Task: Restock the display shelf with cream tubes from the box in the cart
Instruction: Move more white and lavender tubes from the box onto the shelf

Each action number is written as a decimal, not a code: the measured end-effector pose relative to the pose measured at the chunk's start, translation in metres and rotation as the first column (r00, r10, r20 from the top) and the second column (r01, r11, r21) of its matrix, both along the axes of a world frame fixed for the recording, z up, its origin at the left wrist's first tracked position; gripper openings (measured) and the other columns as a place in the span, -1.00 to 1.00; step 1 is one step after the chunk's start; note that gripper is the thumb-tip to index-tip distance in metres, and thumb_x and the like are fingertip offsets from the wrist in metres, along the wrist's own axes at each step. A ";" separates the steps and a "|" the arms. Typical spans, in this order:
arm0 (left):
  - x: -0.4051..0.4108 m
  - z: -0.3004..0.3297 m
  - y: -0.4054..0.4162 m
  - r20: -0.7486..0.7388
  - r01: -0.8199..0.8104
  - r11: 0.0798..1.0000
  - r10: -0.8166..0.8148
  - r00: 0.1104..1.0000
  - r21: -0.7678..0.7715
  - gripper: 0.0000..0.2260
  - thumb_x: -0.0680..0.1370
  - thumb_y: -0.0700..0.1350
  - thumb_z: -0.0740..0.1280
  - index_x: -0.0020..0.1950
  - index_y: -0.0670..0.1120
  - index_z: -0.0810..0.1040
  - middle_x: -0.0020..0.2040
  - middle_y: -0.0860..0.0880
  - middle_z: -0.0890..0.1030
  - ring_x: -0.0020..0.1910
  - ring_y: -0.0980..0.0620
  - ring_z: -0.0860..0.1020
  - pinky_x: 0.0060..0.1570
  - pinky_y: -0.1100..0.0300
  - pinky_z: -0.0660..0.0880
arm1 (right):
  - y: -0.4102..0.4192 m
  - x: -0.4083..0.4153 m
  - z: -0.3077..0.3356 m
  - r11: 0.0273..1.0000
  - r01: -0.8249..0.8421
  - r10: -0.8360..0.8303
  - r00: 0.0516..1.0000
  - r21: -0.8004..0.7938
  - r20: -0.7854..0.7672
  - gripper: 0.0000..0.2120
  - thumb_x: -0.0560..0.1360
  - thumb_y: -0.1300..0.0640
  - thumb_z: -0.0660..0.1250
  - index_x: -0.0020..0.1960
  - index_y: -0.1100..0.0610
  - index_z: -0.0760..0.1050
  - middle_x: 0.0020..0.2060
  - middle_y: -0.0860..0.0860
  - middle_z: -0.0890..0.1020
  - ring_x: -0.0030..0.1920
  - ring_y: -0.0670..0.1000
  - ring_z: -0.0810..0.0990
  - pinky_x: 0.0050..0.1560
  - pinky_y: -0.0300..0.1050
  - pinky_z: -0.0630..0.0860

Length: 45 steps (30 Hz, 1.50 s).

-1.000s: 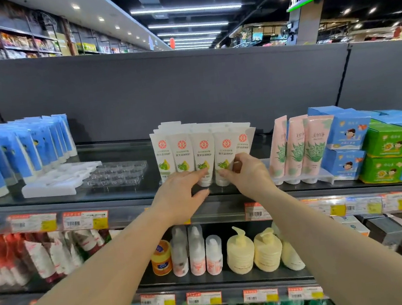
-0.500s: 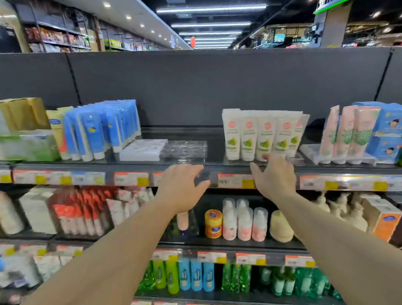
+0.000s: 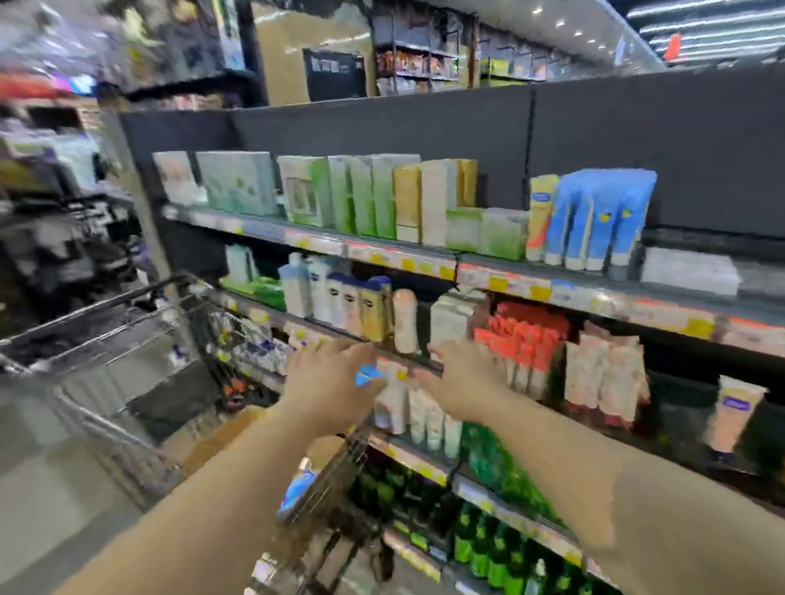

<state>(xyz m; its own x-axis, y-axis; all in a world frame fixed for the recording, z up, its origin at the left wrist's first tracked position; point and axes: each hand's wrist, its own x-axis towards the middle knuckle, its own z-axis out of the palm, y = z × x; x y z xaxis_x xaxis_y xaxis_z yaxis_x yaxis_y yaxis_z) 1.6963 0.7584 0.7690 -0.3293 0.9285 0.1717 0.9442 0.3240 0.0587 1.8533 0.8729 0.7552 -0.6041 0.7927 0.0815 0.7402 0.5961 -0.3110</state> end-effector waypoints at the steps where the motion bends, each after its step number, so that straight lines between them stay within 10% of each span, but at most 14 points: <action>1: -0.021 -0.002 -0.015 -0.005 -0.052 0.999 0.052 0.999 0.011 -0.32 0.41 0.42 -0.01 0.46 0.16 0.30 0.45 0.00 0.39 0.40 -0.11 0.37 0.35 -0.04 0.30 | -0.007 -0.027 -0.002 0.999 -0.045 0.045 0.999 0.009 0.002 -0.51 0.55 -0.23 0.15 0.39 -0.01 0.35 0.36 0.09 0.41 0.37 0.19 0.30 0.35 0.11 0.30; 22: -0.321 -0.086 0.049 0.058 -0.398 0.912 0.405 0.913 -0.105 -0.44 0.57 0.24 0.13 0.53 0.08 0.17 0.53 -0.01 0.24 0.52 -0.08 0.13 0.50 -0.12 0.04 | 0.083 -0.381 -0.091 0.949 -0.305 0.304 0.952 -0.076 -0.029 -0.44 0.56 -0.21 0.15 0.50 -0.05 0.20 0.53 0.03 0.18 0.55 0.13 -0.03 0.50 0.15 -0.08; 45: -0.504 -0.321 0.192 0.428 0.294 0.851 -0.093 0.899 -0.435 -0.44 0.52 0.21 0.28 0.45 0.00 0.32 0.33 -0.11 0.50 0.28 -0.17 0.44 0.22 0.04 0.40 | 0.141 -0.455 -0.270 0.812 0.270 -0.158 0.955 -0.517 0.252 -0.48 0.55 -0.07 0.28 0.46 0.07 0.31 0.34 0.13 0.46 0.33 0.19 0.40 0.31 0.03 0.38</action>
